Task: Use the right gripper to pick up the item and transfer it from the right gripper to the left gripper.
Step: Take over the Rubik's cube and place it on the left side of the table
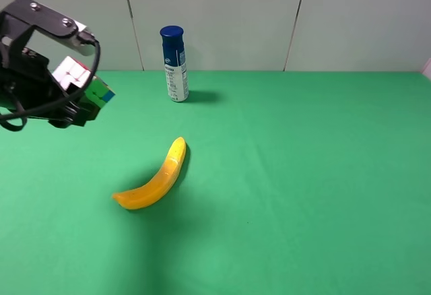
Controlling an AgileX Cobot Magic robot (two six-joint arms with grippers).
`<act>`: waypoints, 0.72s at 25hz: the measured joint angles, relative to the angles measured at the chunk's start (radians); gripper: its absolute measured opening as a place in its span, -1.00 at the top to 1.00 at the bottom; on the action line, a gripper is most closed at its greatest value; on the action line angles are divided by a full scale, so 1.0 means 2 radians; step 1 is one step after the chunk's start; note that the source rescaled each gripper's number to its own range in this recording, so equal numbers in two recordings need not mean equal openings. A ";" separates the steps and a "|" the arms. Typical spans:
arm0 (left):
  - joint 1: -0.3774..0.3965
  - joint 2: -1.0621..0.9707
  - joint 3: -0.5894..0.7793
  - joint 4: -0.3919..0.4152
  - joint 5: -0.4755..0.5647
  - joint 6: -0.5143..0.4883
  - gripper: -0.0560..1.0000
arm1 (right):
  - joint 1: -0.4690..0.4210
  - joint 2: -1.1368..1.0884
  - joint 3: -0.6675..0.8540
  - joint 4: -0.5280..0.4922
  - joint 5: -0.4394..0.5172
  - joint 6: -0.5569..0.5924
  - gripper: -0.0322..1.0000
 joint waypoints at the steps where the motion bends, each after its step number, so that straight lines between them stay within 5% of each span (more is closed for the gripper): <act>1: 0.011 0.002 -0.001 0.000 0.002 0.001 0.89 | 0.000 0.000 0.000 0.000 0.000 0.000 -1.00; 18: 0.034 0.238 -0.172 -0.028 0.096 0.003 0.89 | 0.000 0.000 0.000 0.000 0.000 0.000 -1.00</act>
